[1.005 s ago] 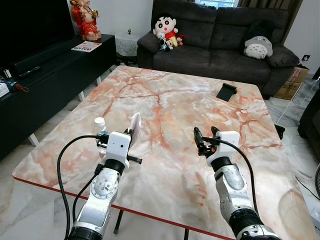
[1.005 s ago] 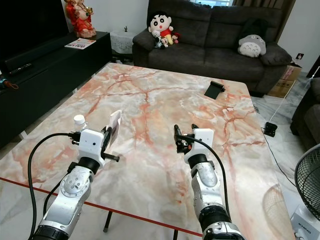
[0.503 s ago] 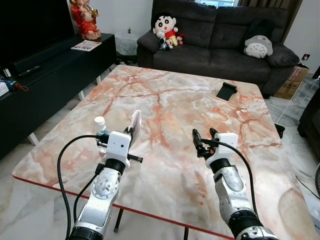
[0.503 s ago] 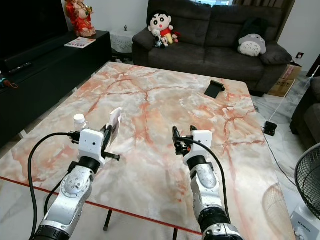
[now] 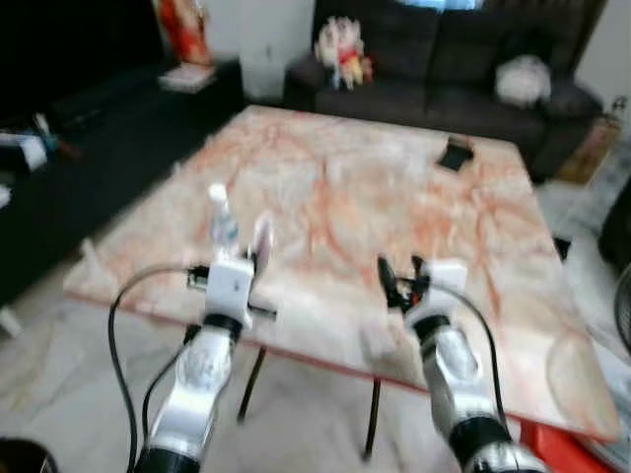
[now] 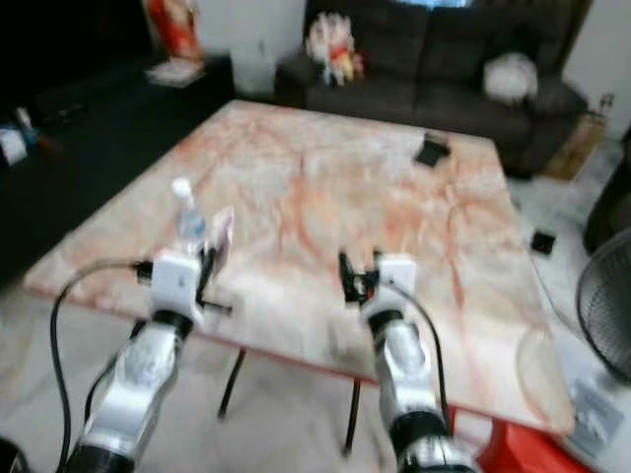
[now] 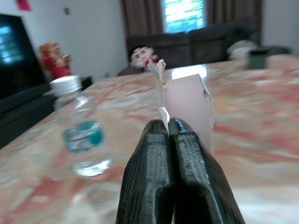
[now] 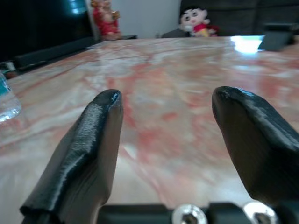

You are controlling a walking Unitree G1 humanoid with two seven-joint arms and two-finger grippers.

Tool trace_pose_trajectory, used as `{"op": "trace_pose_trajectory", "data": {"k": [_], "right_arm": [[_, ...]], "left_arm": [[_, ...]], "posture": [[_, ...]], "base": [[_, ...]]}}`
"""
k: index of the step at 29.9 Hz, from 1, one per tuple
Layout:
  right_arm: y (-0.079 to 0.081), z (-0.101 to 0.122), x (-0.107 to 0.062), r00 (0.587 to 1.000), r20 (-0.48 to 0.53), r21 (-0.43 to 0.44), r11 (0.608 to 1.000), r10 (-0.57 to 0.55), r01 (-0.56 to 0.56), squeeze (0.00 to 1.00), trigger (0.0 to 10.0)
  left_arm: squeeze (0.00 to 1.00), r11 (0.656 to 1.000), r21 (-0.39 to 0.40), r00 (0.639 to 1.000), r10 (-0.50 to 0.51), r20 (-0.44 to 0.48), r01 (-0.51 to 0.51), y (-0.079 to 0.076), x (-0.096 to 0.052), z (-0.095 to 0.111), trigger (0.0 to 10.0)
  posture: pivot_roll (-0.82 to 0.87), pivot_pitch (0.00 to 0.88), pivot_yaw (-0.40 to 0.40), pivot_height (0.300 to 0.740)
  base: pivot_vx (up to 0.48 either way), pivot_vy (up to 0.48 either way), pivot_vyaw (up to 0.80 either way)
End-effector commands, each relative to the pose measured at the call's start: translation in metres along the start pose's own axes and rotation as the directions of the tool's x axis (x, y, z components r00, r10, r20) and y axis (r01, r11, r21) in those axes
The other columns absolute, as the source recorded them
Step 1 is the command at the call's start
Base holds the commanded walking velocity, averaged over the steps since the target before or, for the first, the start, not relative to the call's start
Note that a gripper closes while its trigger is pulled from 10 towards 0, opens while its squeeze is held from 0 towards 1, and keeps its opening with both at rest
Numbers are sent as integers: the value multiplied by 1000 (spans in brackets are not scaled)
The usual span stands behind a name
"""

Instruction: Picking trash to rubbish bin

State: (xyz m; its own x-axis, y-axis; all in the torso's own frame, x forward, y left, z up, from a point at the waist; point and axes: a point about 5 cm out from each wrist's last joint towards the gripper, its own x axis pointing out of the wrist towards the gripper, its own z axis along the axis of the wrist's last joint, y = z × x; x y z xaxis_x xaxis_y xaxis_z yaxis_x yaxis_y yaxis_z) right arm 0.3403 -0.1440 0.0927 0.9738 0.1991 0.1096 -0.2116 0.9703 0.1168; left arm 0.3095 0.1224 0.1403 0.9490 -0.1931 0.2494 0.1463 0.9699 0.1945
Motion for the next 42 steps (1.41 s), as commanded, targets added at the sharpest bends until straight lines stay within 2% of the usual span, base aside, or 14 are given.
{"op": "trace_pose_trajectory", "data": {"k": [1,18,21,25,27,29,32,34,35,36,37,38,39,42], "right_arm": [[-2,0,0,1000,0,6,1000,-8,8,0,10000],[-8,-7,-4,998,-56,0,1000,-24,24,0,10000],[-19,-26,-15,984,-164,11,997,-70,73,0,10000],[-29,-40,-27,964,-244,13,994,-106,112,0,10000],[-37,-50,-38,945,-300,10,990,-132,142,0,10000],[-39,-52,-41,939,-315,11,989,-140,151,0,10000],[-57,-73,-67,876,-439,18,973,-199,230,0,10000],[-63,-79,-78,847,-481,10,965,-227,264,0,10000],[-68,-86,-89,813,-524,-3,955,-254,296,0,10000],[-68,-86,-89,813,-524,-3,955,-254,296,0,10000],[-71,-92,-98,788,-554,-17,949,-271,314,0,10000],[-73,-93,-102,776,-563,-35,947,-282,319,0,10000],[-73,-93,-102,776,-563,-35,947,-282,319,0,10000],[-74,-102,-115,734,-610,-57,940,-298,335,0,10000]], "left_arm": [[0,1000,25,1000,-4,4,4,1,0,0,10000],[0,999,31,999,14,-30,-13,3,-4,-9,10000],[0,998,25,983,65,-173,-62,10,-16,-40,10000],[0,997,17,958,81,-277,-79,14,-29,-62,10000],[0,994,-2,927,99,-361,-107,18,-41,-80,10000],[0,993,-10,917,104,-385,-117,19,-46,-85,10000],[0,985,-19,821,131,-555,-170,23,-81,-121,10000],[0,982,-15,777,141,-613,-190,24,-95,-133,10000],[0,977,-9,722,152,-675,-214,24,-113,-145,10000],[0,977,-9,722,152,-675,-214,24,-113,-145,10000],[0,975,-1,678,153,-719,-220,23,-126,-153,10000],[0,975,1,661,151,-735,-221,23,-131,-156,10000],[0,975,1,661,151,-735,-221,23,-131,-156,10000],[0,976,5,604,140,-785,-220,18,-148,-165,10000]], "posture": [[-3,25,-93,740],[-5,29,-95,740],[-10,30,-96,740],[-8,31,-100,740],[-8,31,-100,740],[-8,31,-100,740],[-10,37,-103,740],[-10,37,-103,740],[-10,37,-103,740],[-10,37,-103,740],[-10,37,-103,740],[-10,37,-103,740],[-10,37,-103,740],[-8,33,-104,740]], "base": [[-251,0,0],[-192,0,0],[0,0,0],[0,0,0],[0,0,0],[0,0,0],[0,0,0],[0,0,0],[0,0,0],[0,0,0],[0,0,0],[0,0,0],[0,0,0],[0,0,0]]}}
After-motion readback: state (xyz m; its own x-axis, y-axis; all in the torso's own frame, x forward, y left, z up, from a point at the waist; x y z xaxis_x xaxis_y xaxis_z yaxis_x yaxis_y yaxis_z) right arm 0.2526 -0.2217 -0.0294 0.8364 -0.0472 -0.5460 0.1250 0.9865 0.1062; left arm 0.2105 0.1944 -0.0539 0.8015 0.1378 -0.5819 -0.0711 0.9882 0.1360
